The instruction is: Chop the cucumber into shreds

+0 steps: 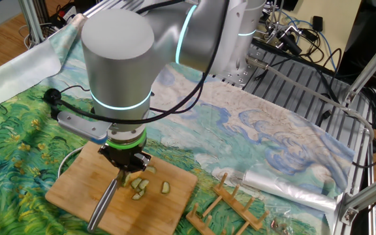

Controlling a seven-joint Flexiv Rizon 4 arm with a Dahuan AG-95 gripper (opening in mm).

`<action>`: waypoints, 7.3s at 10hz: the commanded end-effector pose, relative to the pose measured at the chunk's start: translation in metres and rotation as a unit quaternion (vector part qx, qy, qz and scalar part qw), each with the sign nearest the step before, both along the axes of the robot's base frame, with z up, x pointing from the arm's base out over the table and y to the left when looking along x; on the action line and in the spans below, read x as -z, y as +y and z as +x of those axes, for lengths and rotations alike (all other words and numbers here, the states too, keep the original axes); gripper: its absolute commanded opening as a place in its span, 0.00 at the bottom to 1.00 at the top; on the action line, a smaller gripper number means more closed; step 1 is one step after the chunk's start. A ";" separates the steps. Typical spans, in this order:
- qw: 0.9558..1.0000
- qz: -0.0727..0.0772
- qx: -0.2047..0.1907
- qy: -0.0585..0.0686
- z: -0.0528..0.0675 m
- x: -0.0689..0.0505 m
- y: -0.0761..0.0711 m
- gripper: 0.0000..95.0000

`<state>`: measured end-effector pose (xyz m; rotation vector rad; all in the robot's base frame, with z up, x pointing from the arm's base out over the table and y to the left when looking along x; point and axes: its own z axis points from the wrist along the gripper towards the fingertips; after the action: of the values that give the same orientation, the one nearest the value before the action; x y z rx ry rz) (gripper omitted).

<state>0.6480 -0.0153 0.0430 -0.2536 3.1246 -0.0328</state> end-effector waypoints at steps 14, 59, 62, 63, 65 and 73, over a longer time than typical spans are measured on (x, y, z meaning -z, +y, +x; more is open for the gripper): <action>1.000 -0.016 -0.003 0.005 -0.001 -0.033 -0.006 0.00; 0.999 0.024 0.023 -0.020 0.004 0.003 -0.011 0.00; 0.999 0.022 0.023 -0.028 0.001 0.003 -0.009 0.00; 0.999 0.022 0.024 -0.033 0.005 0.000 -0.008 0.00; 0.998 0.020 0.028 -0.046 0.007 0.004 -0.005 0.00; 1.000 0.005 0.023 -0.019 0.011 -0.008 -0.003 0.00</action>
<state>0.6612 -0.0187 0.0496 -0.1799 3.0953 -0.0163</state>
